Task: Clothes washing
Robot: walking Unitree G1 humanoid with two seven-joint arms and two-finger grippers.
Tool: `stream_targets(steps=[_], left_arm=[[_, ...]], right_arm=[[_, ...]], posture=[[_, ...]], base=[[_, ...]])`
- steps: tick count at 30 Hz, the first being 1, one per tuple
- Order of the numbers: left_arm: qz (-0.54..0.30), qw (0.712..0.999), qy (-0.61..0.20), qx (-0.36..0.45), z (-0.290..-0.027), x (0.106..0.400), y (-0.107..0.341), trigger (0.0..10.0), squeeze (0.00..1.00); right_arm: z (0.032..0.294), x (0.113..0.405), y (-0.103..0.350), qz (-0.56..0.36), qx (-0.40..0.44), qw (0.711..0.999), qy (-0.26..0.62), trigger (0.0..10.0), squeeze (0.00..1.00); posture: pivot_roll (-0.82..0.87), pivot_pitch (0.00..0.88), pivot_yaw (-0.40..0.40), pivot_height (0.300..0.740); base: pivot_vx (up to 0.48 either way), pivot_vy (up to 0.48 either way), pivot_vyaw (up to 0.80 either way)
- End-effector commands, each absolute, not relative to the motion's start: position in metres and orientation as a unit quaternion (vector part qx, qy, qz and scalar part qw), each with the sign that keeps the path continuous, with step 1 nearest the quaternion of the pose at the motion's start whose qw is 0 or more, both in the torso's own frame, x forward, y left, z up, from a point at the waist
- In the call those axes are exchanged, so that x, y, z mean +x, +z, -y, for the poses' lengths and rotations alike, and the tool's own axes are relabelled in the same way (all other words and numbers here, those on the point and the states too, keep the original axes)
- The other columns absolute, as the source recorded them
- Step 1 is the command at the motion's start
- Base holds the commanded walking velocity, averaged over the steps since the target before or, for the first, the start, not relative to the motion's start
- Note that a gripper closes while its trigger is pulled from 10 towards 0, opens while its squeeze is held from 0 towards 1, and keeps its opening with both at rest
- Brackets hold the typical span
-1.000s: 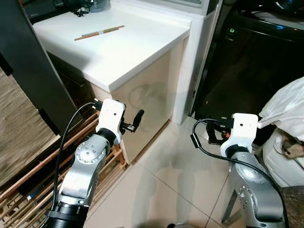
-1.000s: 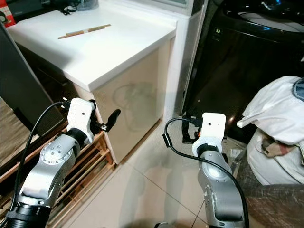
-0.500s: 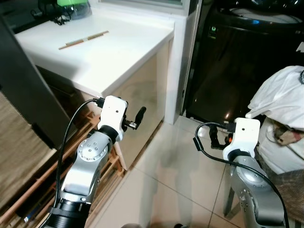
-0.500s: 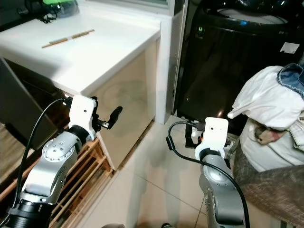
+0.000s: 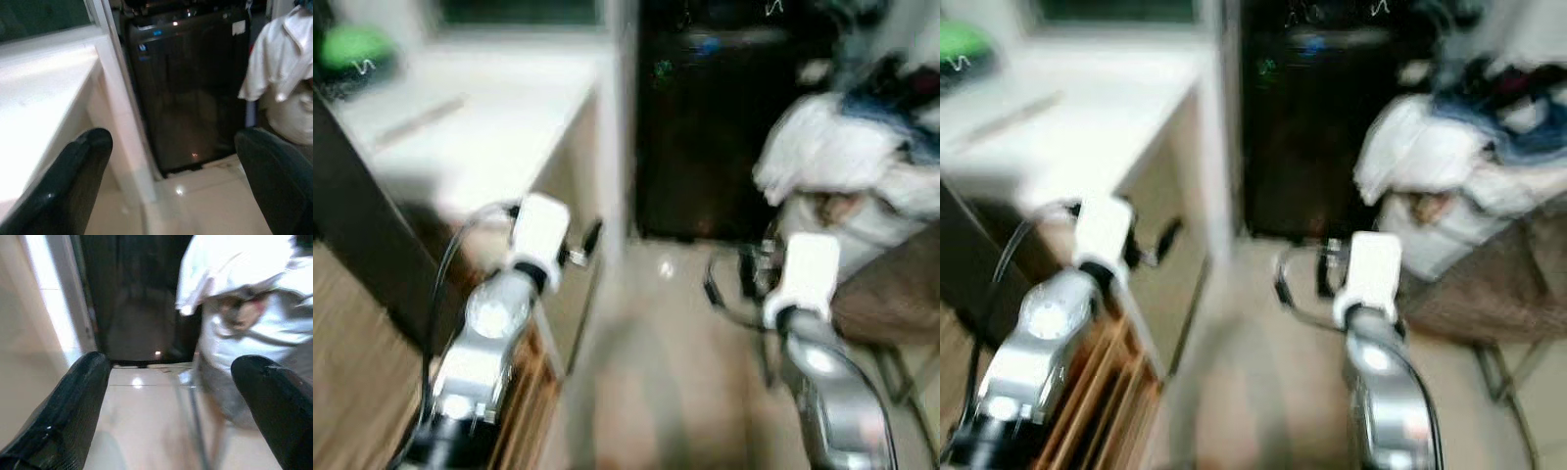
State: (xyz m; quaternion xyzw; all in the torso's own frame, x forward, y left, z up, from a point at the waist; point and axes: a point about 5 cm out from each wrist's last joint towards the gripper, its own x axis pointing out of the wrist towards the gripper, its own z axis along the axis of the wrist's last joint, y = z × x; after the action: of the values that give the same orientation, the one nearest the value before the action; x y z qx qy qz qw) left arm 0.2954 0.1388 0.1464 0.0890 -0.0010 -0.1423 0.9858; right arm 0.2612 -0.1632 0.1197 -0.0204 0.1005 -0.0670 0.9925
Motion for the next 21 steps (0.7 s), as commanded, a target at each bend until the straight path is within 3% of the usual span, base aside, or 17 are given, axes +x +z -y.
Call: stream_targets(steps=[1, 8, 21], left_arm=[[0.01, 0.985, -0.147, 0.094, -0.136, 0.296, 0.153, 10.0, 0.0], [0.018, 0.988, -0.136, 0.068, -0.136, 0.297, 0.158, 10.0, 0.0], [0.022, 0.99, -0.127, 0.059, -0.14, 0.297, 0.162, 10.0, 0.0]], right_arm=[[0.166, 0.266, 0.126, -0.089, -0.024, 0.994, -0.064, 10.0, 0.0], [0.166, 0.273, 0.134, -0.075, -0.035, 0.995, -0.049, 10.0, 0.0], [0.16, 0.277, 0.135, -0.073, -0.038, 0.996, -0.031, 10.0, 0.0]], posture=[[0.01, 0.0, 0.04, 0.74], [0.02, 0.0, 0.025, 0.74], [0.03, 0.0, 0.02, 0.74]], base=[[0.0, 0.0, 0.0], [0.069, 0.0, 0.0], [0.336, 0.0, 0.0]])
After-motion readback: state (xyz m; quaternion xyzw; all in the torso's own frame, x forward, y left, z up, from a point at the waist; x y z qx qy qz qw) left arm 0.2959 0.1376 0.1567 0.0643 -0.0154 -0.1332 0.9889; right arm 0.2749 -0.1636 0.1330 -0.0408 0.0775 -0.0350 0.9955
